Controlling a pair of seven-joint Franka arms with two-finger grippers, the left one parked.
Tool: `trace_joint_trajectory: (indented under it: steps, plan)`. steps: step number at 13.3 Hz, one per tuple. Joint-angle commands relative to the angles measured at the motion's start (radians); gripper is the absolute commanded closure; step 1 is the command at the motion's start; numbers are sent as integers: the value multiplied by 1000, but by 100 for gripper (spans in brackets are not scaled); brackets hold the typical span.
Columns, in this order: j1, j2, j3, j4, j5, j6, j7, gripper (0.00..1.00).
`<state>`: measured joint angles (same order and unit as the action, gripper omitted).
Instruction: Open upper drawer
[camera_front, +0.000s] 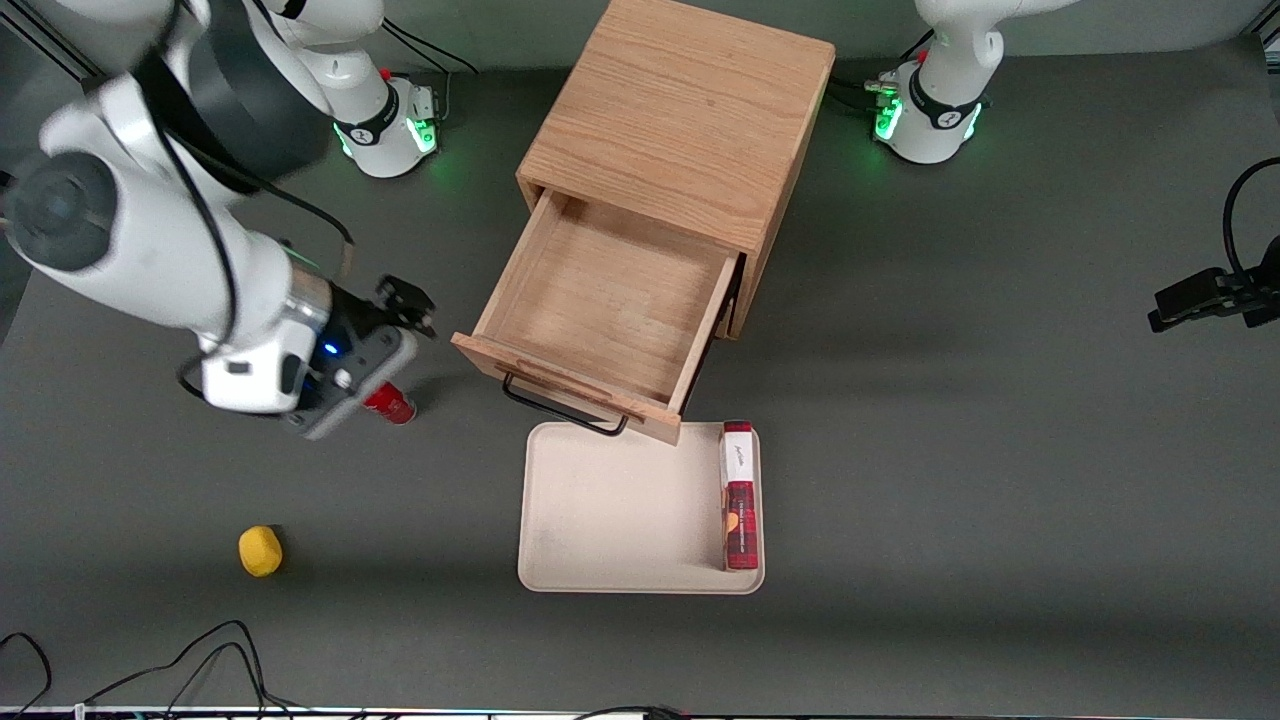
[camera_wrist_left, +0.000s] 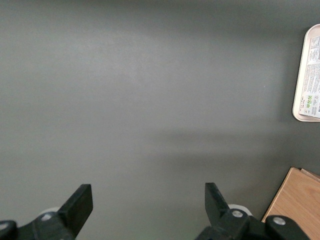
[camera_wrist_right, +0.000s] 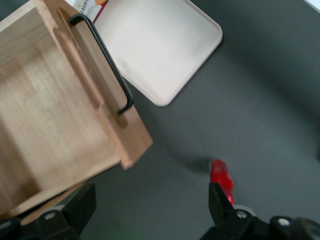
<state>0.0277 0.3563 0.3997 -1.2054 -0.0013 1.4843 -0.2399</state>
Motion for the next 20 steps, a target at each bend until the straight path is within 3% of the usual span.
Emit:
trace_joint_trajectory:
  steps: [1,3,5,8,12,14,16,18,20]
  plan:
    - [-47,-147,5,-116,35,-42,53,0]
    - [-122,-224,5,-198,95,-36,95,0]
    - [-149,-305,-4,-281,99,-29,158,0]
    - [-268,-365,1,-341,104,-29,194,0]
    - [-317,-405,-4,-367,37,-35,310,0]
    - [-344,-408,-5,-375,30,-26,294,0]
    - [-385,-396,-7,-373,67,-35,307,0]
    - [-435,-388,-7,-373,69,-108,285,0]
    - [-389,-390,-43,-378,57,-114,229,0]
